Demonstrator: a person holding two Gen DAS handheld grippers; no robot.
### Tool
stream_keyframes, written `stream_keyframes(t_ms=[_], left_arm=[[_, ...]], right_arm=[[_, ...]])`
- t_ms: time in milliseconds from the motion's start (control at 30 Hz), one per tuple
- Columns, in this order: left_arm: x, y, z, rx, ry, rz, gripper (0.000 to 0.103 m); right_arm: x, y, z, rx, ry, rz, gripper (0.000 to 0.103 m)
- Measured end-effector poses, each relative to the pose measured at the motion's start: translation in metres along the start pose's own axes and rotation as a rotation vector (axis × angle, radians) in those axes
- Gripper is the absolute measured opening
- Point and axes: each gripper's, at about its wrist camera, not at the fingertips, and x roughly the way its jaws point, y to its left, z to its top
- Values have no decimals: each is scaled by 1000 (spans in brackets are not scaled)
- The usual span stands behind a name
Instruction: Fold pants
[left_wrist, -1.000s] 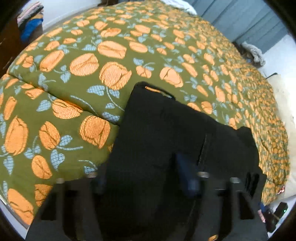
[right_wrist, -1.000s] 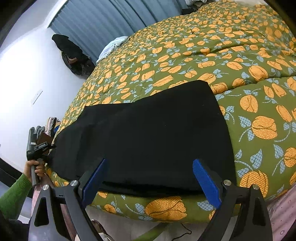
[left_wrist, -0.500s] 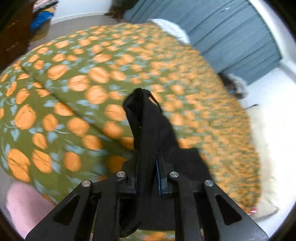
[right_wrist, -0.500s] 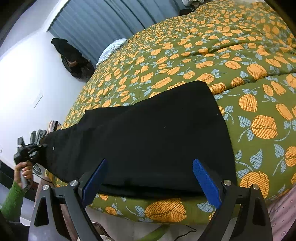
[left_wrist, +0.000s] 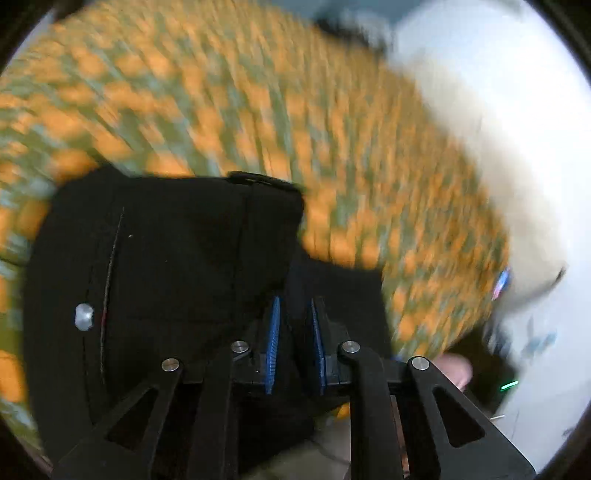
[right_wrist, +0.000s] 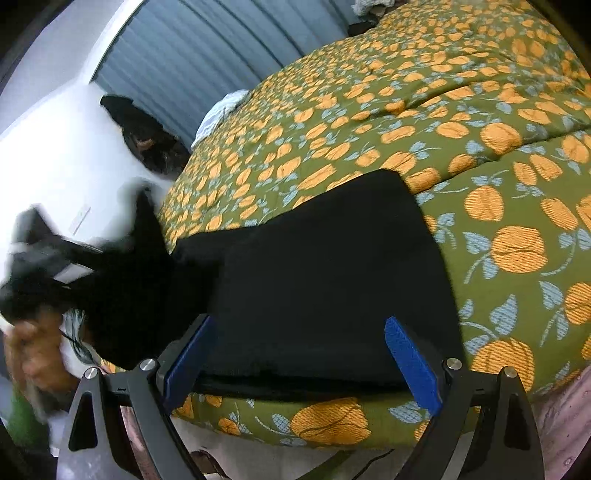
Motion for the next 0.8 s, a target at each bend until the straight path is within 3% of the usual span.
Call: stream_keyframes(t_ms=[67, 133, 167, 267, 333, 467, 600, 700, 800], left_arm=[[12, -14, -8, 30, 67, 3, 15], [-12, -21, -13, 88, 15, -56, 24], [-26, -20, -12, 106, -12, -52, 28], [-81, 0, -7, 129, -138, 19, 37], [-119, 23, -7, 106, -221, 80, 39], [-150, 76, -24, 20, -318, 173, 38], [-114, 89, -45, 45, -233, 187, 18], [-63, 82, -55, 131, -182, 223, 18], [-40, 87, -59, 93, -155, 216, 17]], right_arm=[[-9, -7, 1, 31, -33, 0, 93], [-17, -15, 2, 63, -60, 12, 93], [-20, -19, 2, 82, -70, 22, 93], [-16, -21, 5, 95, -64, 60, 93], [-10, -8, 7, 37, -41, 104, 93], [8, 39, 5, -158, 47, 241, 93], [36, 83, -1, -369, 184, 340, 93], [66, 96, -5, -465, 285, 347, 92], [90, 96, -4, -500, 358, 324, 93]])
